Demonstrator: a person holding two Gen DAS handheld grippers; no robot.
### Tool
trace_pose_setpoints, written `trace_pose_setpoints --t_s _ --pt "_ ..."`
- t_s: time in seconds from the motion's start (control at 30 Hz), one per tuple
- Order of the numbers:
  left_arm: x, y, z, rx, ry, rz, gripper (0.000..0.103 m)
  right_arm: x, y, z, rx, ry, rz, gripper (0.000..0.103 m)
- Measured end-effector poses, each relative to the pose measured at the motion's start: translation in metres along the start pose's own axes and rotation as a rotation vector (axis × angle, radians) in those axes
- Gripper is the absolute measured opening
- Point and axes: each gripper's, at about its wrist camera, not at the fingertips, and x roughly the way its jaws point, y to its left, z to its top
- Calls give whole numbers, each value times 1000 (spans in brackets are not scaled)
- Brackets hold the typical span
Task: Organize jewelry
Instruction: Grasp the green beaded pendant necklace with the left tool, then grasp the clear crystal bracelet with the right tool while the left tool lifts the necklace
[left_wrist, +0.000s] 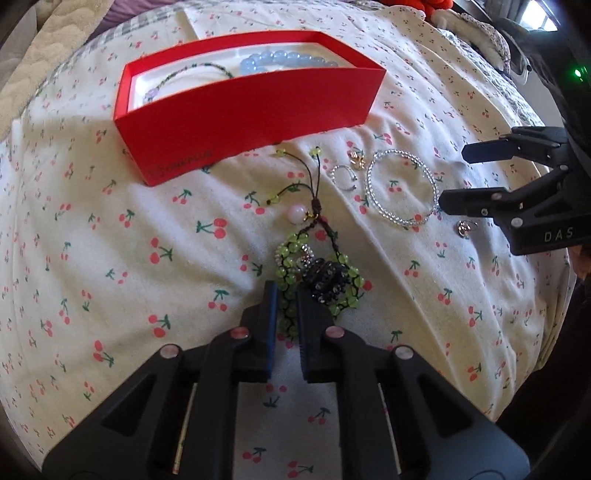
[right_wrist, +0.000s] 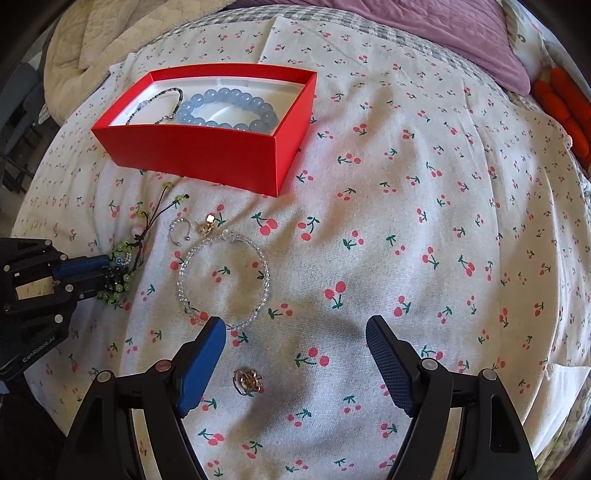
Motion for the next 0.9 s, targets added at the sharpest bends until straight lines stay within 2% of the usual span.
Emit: trace_pose_setpoints --t_s 0.33,0.53,0.57,0.63,0.77,0.9 --pt "11 -13 12 56 -71 49 17 7 6 3 -7 -2 1 79" --pt "8 -5 15 8 -61 34 12 19 6 9 3 -29 29 77" --pt "6 -3 15 -10 -63 35 11 20 5 10 7 -40 26 75" --pt "3 -1 16 -22 -70 48 11 22 3 13 10 -54 14 65" --pt "-7 3 17 -43 -92 44 11 22 2 15 6 -62 -3 54" --pt "-25 6 20 -66 -141 22 10 21 8 17 -57 -65 3 30"
